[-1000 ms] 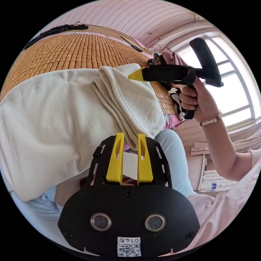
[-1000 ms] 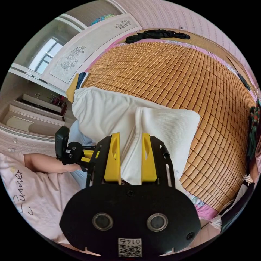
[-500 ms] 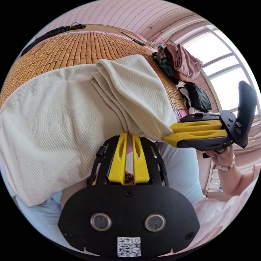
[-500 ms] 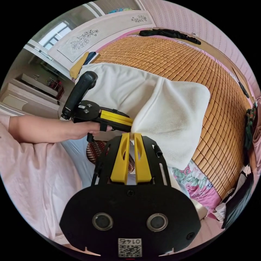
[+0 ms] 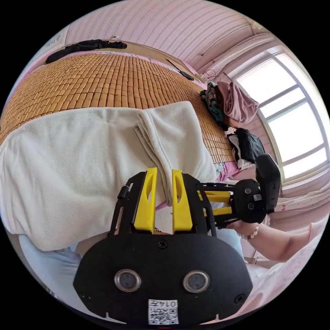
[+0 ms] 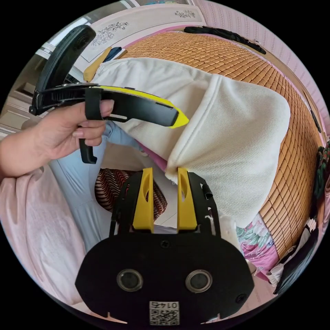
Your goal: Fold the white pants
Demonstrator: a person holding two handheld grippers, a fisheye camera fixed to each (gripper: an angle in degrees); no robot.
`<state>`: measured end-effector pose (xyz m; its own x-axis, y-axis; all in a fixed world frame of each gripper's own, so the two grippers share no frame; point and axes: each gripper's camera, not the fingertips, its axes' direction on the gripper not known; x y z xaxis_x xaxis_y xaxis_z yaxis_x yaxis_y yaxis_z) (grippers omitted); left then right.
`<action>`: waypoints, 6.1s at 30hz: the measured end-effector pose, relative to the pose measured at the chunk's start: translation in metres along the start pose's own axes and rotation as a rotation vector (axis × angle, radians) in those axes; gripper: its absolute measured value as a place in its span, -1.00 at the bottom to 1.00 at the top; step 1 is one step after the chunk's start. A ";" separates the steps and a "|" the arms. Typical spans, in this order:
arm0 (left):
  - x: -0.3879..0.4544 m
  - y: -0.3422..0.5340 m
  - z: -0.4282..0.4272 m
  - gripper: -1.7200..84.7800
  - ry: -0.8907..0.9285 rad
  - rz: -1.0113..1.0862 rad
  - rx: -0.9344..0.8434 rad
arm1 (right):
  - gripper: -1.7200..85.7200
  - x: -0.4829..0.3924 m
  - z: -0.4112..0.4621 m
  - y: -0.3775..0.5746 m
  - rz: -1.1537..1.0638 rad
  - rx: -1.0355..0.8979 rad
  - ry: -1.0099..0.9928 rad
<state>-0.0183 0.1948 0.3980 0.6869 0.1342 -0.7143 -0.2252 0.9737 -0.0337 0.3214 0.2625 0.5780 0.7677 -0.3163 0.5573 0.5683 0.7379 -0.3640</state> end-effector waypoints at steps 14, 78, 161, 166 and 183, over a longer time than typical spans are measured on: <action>0.033 -0.035 0.025 -0.83 -0.070 0.053 -0.131 | -0.85 -0.021 0.050 -0.003 0.015 -0.027 0.284; -0.181 0.064 -0.304 -0.84 -0.165 -0.157 0.189 | -0.82 0.065 -0.026 -0.146 0.318 0.081 -0.045; -0.112 0.049 -0.161 -0.85 -0.030 -0.040 -0.021 | -0.80 -0.106 0.020 -0.409 -0.390 -0.247 0.069; -0.101 0.071 -0.217 -0.84 -0.106 0.008 0.123 | -0.80 -0.102 -0.030 -0.421 -0.369 -0.132 -0.045; -0.061 0.103 -0.145 -0.94 -0.105 0.187 0.031 | -0.96 0.020 -0.065 -0.159 0.344 0.062 0.088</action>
<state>-0.1833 0.2598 0.3363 0.7037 0.3302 -0.6291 -0.3356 0.9349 0.1153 0.2651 0.1002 0.5987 0.9351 -0.0915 0.3424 0.2552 0.8443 -0.4712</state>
